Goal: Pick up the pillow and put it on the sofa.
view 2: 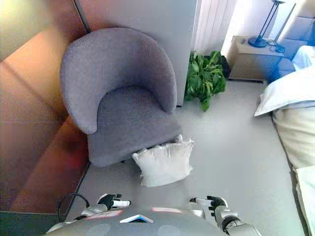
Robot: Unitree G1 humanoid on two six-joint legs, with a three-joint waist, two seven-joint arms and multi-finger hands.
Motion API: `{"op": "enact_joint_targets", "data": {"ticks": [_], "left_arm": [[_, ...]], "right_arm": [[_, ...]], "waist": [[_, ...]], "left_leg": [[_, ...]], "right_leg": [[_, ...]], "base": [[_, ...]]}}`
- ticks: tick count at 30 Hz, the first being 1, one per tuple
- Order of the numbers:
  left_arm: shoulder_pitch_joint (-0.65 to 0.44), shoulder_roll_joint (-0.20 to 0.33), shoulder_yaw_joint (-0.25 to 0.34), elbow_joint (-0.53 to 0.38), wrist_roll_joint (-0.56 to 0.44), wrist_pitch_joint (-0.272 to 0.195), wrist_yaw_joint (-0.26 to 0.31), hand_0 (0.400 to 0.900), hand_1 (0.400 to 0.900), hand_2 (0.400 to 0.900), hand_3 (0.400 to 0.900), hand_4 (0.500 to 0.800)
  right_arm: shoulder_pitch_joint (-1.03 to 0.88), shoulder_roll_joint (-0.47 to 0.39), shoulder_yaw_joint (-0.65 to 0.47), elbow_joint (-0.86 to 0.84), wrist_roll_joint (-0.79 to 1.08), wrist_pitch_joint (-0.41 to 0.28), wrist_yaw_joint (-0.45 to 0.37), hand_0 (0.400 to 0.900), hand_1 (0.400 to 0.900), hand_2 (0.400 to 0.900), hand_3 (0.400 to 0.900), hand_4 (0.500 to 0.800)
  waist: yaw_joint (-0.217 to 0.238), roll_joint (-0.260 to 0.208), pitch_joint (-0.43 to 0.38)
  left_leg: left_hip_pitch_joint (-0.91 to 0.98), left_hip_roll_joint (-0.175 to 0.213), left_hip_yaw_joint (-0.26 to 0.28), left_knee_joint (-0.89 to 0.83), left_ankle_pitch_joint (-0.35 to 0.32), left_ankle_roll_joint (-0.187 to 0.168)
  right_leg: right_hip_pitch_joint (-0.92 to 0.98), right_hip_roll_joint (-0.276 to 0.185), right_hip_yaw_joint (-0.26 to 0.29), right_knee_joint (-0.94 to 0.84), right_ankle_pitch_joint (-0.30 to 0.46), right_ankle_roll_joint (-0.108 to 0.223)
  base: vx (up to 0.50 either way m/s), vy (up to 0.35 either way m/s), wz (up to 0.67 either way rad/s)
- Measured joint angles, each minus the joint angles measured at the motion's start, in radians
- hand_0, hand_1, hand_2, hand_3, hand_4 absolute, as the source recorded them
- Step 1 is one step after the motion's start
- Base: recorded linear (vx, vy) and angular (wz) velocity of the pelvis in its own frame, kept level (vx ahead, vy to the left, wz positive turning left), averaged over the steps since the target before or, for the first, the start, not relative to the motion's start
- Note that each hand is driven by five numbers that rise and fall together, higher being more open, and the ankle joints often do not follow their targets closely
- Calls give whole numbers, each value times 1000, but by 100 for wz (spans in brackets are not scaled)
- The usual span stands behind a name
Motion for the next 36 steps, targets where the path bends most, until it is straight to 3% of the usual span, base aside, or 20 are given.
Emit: {"op": "enact_joint_targets", "data": {"ticks": [26, 32, 36], "left_arm": [[-1, -1, -7, -10, -1, -10, -4, 900, 900, 900, 900, 800], [-2, -1, 2, -8, -35, -39, 67, 900, 900, 900, 900, 800], [-16, -1, 93, -7, -177, -110, 155, 900, 900, 900, 900, 800]], "right_arm": [[-8, 0, 0, 0, 0, -11, 0, 900, 900, 900, 900, 800], [-16, 0, 1, -1, 5, -21, 0, 900, 900, 900, 900, 800], [-62, 7, 0, 6, 11, -19, -1, 900, 900, 900, 900, 800]], "waist": [[0, 17, 16], [-3, 22, 35], [11, 5, 100]], "left_leg": [[-5, 1, -1, 0, 0, 0], [-14, 24, -6, 26, -2, 3], [-89, 64, -27, 208, -15, 33]], "right_leg": [[-5, 0, -1, 0, 0, 0], [-10, 23, 29, 8, -8, -10], [-63, 65, 73, 110, -61, -57]], "base": [[4, -15, -1], [23, -197, 1], [64, -227, -21]]}}
